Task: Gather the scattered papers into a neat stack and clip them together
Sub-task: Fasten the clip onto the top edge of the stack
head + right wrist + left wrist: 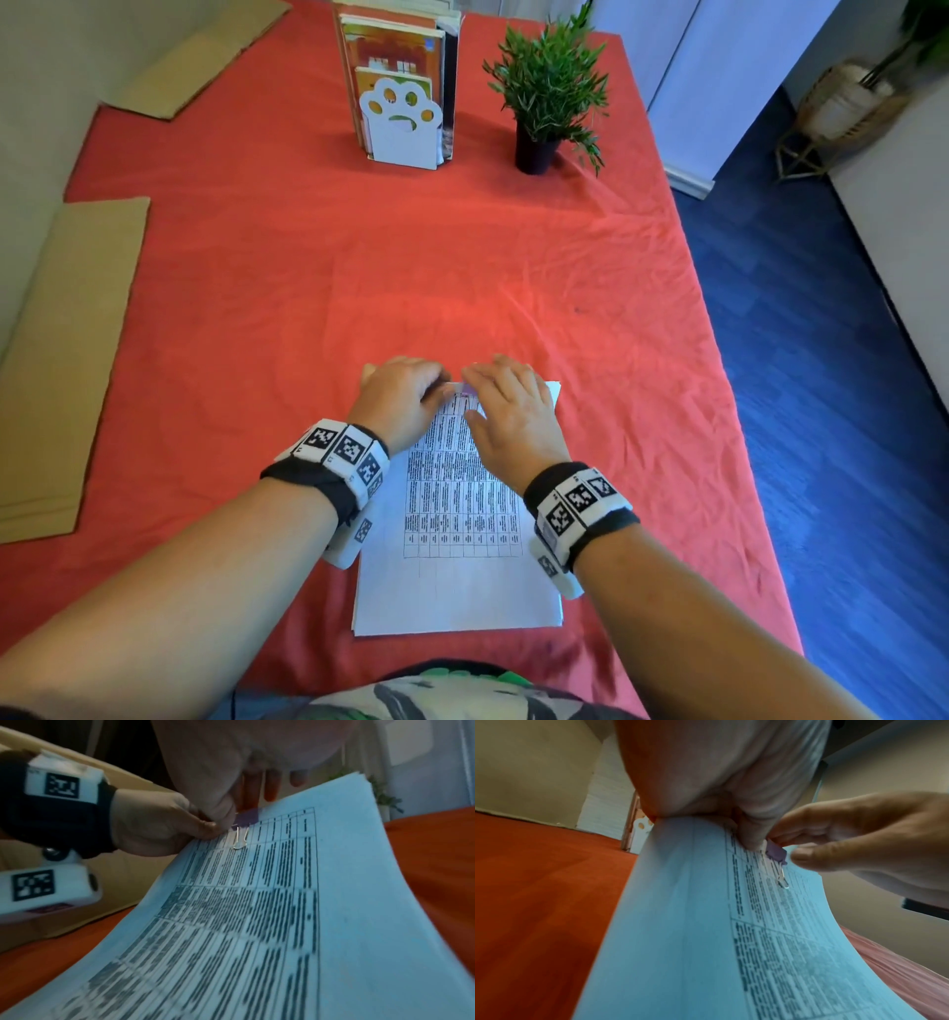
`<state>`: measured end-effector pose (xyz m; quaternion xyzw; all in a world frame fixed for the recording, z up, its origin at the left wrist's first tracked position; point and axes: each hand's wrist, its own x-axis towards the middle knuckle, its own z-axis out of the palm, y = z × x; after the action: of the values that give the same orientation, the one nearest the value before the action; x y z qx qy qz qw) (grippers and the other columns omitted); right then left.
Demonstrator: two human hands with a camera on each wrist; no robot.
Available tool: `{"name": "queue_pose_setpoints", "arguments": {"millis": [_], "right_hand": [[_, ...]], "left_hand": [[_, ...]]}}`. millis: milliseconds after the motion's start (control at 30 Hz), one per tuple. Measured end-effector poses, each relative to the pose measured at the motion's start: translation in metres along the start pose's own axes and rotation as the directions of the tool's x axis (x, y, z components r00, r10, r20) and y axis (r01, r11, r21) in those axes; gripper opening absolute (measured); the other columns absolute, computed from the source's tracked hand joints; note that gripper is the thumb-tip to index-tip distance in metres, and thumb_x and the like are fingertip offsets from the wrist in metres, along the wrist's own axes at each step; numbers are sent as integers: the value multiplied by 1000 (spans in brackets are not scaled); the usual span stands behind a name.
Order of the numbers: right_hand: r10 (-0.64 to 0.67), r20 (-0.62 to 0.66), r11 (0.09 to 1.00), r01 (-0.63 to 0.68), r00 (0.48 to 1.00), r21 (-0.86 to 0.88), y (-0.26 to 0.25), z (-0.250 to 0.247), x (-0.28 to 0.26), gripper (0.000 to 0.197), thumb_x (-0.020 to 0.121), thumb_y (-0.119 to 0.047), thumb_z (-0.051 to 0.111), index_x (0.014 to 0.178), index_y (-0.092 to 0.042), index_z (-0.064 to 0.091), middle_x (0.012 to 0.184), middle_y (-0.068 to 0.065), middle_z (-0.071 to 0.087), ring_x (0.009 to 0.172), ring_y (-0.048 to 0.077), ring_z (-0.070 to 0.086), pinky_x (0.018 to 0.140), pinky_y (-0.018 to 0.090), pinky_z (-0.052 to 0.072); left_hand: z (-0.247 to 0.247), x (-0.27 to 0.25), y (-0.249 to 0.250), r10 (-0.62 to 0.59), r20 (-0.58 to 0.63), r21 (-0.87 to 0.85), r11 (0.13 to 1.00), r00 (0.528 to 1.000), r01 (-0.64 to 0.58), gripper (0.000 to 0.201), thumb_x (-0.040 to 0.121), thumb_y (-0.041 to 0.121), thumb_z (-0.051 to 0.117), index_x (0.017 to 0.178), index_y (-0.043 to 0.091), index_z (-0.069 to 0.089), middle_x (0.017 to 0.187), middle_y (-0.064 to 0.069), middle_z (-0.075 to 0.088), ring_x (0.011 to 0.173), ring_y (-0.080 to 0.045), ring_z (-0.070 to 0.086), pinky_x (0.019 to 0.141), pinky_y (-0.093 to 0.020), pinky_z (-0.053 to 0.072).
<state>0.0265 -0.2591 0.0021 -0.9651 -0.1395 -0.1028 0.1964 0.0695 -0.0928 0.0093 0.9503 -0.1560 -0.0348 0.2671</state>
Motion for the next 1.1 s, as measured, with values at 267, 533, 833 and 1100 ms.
{"name": "queue_pose_setpoints", "arguments": {"millis": [267, 533, 833, 1100], "right_hand": [[239, 15, 967, -237, 971, -95, 9, -16, 11, 66, 84, -47, 58, 144, -31, 33, 136, -1, 51, 140, 28, 29, 112, 60, -6], [488, 271, 515, -524, 830, 678, 37, -19, -12, 42, 96, -19, 51, 131, -35, 35, 114, -11, 58, 106, 15, 57, 91, 30, 45], [630, 257, 482, -628, 733, 611, 42, -14, -14, 18, 95, -9, 45, 88, -21, 55, 82, 0, 59, 76, 16, 53, 67, 27, 43], [715, 310, 316, -686, 627, 656, 60, -24, 10, 23, 87, -31, 49, 92, -11, 58, 93, 9, 67, 84, 27, 62, 85, 43, 52]], "left_hand": [[-11, 0, 15, -11, -66, -4, 1000, 998, 10, 18, 91, 39, 53, 80, 27, 62, 72, 15, 54, 79, -13, 47, 83, -36, 30], [-54, 34, -7, -211, -132, -428, 893, 968, 136, 16, 89, 21, 59, 74, 24, 62, 61, 6, 50, 59, -12, 45, 63, -29, 39], [-34, 30, -18, -426, -160, -427, 843, 891, 327, 60, 93, 27, 52, 146, 17, 27, 159, -11, 14, 147, -23, 11, 117, -38, 8], [8, -13, -10, -545, 163, -662, 557, 823, 501, 42, 87, 30, 64, 122, 16, 46, 113, -4, 64, 96, -21, 63, 86, -35, 49]]}}
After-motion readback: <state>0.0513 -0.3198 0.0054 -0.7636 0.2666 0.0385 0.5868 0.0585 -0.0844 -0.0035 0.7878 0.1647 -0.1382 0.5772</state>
